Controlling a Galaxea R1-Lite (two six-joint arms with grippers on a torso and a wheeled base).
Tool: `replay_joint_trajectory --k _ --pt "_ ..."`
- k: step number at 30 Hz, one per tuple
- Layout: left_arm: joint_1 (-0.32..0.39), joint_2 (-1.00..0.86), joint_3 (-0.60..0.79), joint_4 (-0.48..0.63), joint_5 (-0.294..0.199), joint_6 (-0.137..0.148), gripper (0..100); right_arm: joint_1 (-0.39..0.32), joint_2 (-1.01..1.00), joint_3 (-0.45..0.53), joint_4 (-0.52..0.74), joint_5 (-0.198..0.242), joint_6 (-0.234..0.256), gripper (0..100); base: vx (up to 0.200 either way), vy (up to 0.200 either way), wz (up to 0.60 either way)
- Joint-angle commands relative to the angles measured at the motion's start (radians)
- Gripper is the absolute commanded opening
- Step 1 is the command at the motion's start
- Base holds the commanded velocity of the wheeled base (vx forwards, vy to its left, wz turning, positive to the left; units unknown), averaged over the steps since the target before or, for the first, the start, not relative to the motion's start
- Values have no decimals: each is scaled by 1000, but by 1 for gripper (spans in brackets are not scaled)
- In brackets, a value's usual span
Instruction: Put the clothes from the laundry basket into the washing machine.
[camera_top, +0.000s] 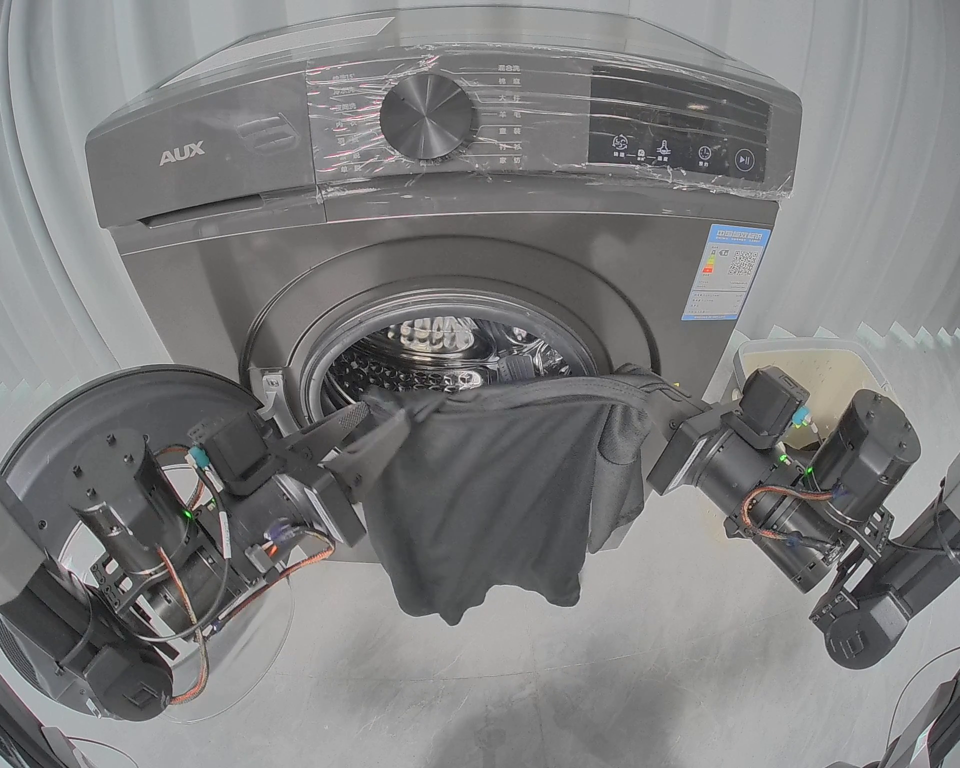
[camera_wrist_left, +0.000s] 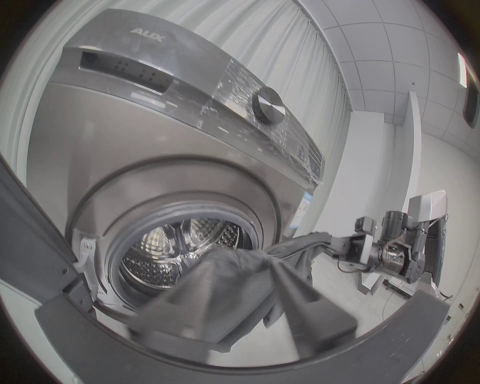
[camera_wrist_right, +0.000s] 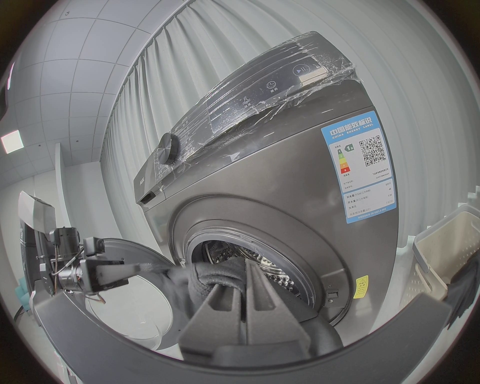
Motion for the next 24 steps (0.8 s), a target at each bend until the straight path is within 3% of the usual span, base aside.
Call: replay_joint_trajectory --k 1,9,21,24 --pt "-49 25 60 0 -2 -5 100 1 0 -8 -1 2 0 0 0 0 0" --pt "-131 98 104 -1 1 1 100 -1 -1 -18 -1 2 0 0 0 0 0" --pt "-114 249 81 -3 0 3 100 1 -1 -15 -1 3 1 0 0 0 0" --pt "-105 299 71 -3 -28 4 100 2 -3 -16 -1 3 1 0 0 0 0"
